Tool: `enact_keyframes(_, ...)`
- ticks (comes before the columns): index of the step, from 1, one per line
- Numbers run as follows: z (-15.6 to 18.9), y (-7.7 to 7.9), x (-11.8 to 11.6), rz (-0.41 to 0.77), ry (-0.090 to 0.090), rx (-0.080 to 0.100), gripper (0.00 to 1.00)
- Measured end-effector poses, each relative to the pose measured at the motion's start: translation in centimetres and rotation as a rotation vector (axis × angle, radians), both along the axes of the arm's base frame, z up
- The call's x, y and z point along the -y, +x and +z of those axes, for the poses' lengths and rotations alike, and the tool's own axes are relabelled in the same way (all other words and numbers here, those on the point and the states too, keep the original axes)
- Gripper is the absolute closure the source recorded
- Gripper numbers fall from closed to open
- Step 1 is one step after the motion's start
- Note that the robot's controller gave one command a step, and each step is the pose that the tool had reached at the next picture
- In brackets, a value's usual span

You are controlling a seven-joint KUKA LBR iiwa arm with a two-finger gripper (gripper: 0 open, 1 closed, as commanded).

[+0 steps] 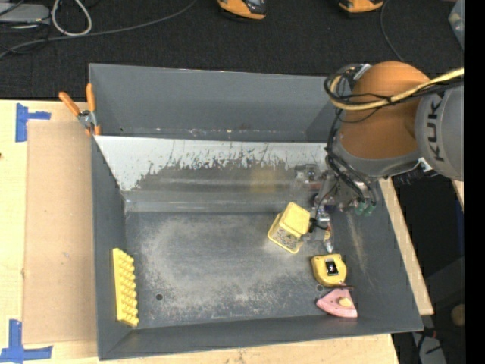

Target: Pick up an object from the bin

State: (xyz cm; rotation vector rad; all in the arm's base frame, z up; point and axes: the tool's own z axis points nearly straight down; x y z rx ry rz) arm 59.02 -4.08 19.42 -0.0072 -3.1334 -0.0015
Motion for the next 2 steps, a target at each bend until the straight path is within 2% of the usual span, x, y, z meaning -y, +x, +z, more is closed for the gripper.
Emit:
enact_keyframes(1, 0.4, 0.2, 0.0, 0.001, -0.001, 0.008, 0.0)
enact_keyframes(2, -6.0, 1.3, 2.0, 0.128, 0.0, 0.01, 0.0)
